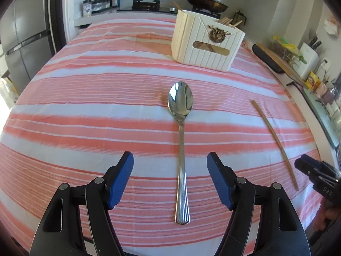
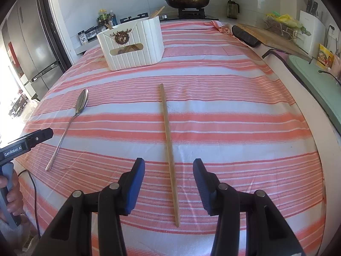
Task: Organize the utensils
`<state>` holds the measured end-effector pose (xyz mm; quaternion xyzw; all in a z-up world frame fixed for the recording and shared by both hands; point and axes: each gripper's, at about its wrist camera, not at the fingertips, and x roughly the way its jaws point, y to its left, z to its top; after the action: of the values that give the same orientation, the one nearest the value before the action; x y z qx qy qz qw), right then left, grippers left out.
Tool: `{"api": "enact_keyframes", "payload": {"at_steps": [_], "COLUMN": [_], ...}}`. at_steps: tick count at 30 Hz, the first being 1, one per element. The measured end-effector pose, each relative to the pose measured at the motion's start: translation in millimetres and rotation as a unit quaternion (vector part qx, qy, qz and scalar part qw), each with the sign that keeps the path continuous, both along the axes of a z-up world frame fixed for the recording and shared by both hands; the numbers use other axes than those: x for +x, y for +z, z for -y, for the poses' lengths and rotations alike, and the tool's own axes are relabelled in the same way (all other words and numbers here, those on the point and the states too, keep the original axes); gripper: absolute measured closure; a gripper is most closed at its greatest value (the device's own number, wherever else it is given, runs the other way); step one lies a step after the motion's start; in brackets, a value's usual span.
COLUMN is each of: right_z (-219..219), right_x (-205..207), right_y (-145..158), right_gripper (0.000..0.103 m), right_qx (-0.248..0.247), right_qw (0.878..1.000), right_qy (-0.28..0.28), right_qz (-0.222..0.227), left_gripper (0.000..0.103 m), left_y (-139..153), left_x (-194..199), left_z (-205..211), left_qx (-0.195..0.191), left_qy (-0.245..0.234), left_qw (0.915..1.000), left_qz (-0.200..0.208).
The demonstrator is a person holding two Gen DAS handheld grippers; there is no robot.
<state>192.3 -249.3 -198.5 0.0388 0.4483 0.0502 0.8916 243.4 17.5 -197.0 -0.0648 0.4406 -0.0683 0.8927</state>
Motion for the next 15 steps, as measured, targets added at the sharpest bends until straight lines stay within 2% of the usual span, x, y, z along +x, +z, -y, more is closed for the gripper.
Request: {"api": "enact_keyframes", "payload": {"at_steps": [4,8,11,15], "right_z": [21.6,45.7,47.0,32.2], "right_x": [-1.5,7.7,19.3,40.4], "right_y": [13.1,15.9,19.3,22.8], "right_gripper": [0.055,0.054,0.054,0.054], "right_qx": [0.001,0.015,0.01,0.02], "right_qw": [1.0,0.999,1.0,0.997], "right_qy": [-0.017,-0.029,-0.01,0.045], "right_qz": [0.019,-0.006,-0.024,-0.06], "left_gripper": [0.028,0.018,0.018,0.018], "left_y": [10.4,13.7,9.7,-1.2], "left_x": [1.6,7.8,21.1,53.3], "left_z": [-19.4,-21.3,-1.7,15.9], "left_qx": [-0.03,-0.048,-0.026,0.022], "left_qy": [-0.016,-0.055,-0.092,-0.085], "left_qw": [0.9994,0.9973,0.9953,0.9956], "left_qz": [0.007,-0.002,-0.017,-0.034]}}
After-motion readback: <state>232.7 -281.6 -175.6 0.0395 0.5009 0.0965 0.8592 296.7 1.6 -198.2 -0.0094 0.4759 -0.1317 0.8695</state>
